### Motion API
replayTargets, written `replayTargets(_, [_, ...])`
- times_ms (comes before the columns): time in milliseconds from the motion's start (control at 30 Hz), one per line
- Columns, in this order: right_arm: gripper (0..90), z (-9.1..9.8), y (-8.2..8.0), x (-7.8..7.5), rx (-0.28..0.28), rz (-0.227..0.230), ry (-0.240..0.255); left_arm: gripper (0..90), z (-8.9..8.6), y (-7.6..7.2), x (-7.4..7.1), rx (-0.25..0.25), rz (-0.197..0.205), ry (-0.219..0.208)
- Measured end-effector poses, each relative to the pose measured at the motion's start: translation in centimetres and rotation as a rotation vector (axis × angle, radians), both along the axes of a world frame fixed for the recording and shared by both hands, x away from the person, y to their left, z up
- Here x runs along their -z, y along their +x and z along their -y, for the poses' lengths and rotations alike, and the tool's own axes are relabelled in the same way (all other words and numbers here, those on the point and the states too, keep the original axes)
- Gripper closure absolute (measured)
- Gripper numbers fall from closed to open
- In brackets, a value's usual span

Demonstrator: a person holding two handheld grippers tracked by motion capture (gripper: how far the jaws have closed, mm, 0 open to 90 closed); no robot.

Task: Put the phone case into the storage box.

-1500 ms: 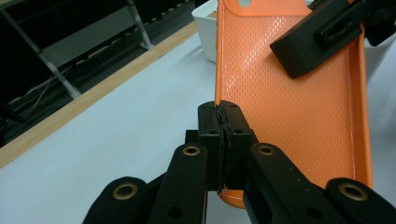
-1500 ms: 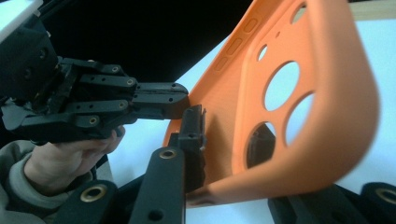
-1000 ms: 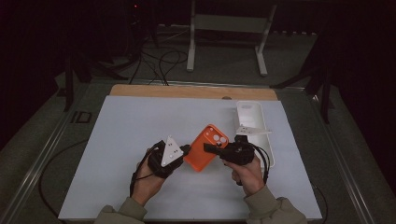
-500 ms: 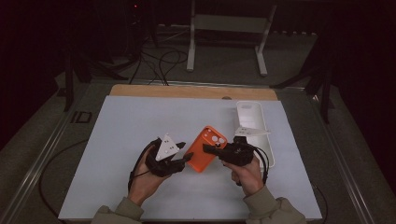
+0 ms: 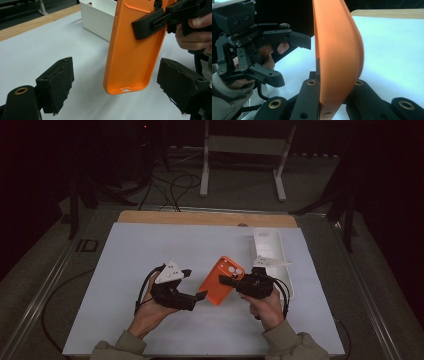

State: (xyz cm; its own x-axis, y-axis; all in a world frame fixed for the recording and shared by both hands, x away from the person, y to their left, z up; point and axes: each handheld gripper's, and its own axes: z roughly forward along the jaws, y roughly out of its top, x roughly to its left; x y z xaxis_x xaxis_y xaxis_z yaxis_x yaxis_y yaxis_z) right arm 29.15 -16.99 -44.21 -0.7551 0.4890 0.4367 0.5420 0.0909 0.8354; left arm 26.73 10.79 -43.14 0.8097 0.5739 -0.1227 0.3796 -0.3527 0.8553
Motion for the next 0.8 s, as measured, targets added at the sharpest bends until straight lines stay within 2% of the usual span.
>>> replayTargets(267, [85.4, -0.1, -0.5, -0.4, -0.027, 0.024, -0.018, 12.0, -0.4, 0.3, 0.0, 0.036, -0.016, -0.015])
replayTargets(800, [85.4, -0.3, -1.5, -1.0, -0.094, 0.073, -0.010, 10.7, -0.7, 0.3, 0.4, 0.094, -0.021, -0.029])
